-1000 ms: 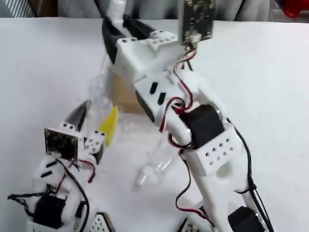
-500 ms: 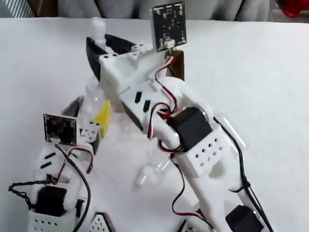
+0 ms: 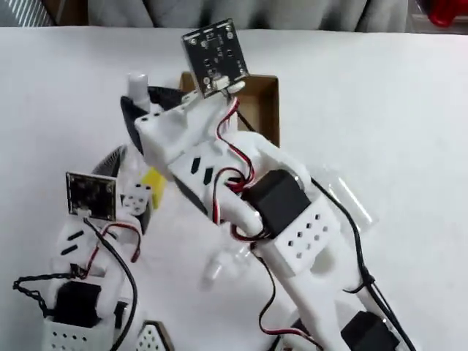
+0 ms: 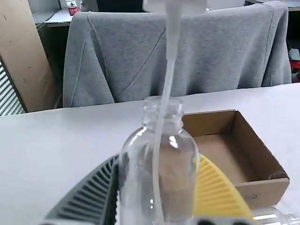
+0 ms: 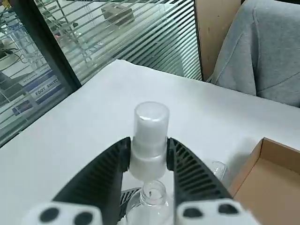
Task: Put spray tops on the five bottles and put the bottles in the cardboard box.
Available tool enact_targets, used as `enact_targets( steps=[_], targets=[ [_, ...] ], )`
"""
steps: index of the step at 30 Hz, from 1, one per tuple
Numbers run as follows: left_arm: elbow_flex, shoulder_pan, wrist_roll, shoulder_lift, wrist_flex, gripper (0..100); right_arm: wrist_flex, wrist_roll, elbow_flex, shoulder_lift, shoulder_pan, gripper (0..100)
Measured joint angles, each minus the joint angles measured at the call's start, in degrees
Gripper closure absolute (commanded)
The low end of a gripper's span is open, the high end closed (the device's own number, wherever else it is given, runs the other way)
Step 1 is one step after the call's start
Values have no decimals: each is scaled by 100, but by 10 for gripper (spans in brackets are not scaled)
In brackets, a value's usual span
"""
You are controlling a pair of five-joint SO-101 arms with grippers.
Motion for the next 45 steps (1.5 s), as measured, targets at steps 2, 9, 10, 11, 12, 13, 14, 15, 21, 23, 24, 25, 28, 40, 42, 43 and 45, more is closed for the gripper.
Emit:
enact_targets(
  steps=[2,9,10,11,12,13,14,15,21,23,24,25,28,40,42,43,45],
  targets=[
    [0,-18,0,0,0,976,0,-44,114,9,0,982],
    [9,-18,0,26,9,976,0,-62,730,0,-9,982],
    [-9,-18,0,-35,0,976,-62,-70,774,18,-35,982],
    [0,-26,0,-53,0,976,-79,-70,800,18,-62,982],
    [0,-9,0,79,0,976,-149,-70,809,9,-88,982],
    [0,-18,0,79,0,976,-176,-70,809,9,-105,982],
    [0,-53,0,62,0,976,-185,-70,809,9,-114,982],
    [-9,-62,0,9,0,976,-185,-70,818,9,-114,982],
    [-9,-44,0,70,0,976,-185,-70,818,9,-123,977],
    [-9,-44,0,70,0,976,-185,-70,818,9,-123,977],
    [-9,-44,0,70,0,976,-185,-70,818,9,-123,977],
    [-9,-44,0,70,0,976,-185,-70,818,9,-123,976],
    [-9,-44,0,70,0,976,-185,-70,818,9,-123,976],
    [0,-44,0,70,0,976,-246,62,949,9,-255,662],
    [0,-35,0,70,0,976,-246,70,949,9,-220,662],
    [0,-35,0,70,0,976,-246,70,949,0,-211,662],
    [0,-35,0,70,0,976,-246,70,949,-26,-229,662]
  ],
)
